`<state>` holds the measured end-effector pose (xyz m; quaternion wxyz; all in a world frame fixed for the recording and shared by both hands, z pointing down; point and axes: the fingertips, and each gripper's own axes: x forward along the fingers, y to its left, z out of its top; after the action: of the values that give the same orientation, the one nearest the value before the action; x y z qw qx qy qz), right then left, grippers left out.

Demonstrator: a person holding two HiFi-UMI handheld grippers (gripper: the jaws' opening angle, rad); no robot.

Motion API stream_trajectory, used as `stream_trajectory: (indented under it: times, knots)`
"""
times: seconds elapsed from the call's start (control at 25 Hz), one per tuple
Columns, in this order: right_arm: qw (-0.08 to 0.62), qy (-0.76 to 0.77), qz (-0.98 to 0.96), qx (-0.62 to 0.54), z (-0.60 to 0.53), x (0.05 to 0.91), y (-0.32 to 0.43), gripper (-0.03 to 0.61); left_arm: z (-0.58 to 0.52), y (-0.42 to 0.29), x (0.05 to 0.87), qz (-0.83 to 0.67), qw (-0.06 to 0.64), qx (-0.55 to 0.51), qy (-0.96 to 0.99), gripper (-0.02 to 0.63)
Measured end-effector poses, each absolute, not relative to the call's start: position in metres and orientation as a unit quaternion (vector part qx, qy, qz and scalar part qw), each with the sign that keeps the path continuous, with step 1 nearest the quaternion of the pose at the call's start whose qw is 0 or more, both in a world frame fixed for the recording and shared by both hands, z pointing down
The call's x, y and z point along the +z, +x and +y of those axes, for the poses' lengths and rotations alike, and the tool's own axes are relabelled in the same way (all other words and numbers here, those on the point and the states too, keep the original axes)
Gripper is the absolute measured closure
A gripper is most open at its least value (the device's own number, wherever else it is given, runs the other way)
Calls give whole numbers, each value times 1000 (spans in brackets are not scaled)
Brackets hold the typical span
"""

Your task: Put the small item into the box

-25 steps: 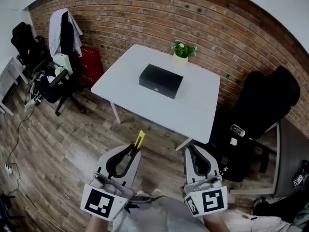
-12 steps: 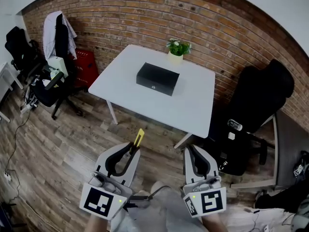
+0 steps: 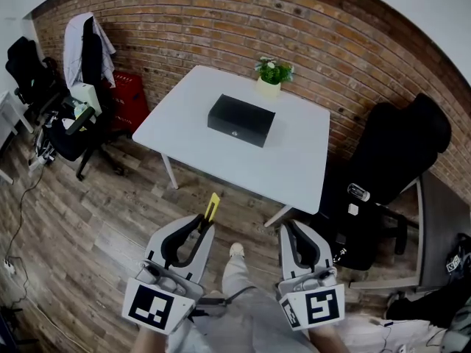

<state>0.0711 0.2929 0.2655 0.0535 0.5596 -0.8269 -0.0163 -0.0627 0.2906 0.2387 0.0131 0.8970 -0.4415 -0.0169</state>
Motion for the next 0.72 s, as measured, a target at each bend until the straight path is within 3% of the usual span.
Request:
stream_trajectory:
  times: [0.72]
  knots:
    - [60,517,-854,-17,139,272,75,522,153,-50,245,-473,19,-10,881,537]
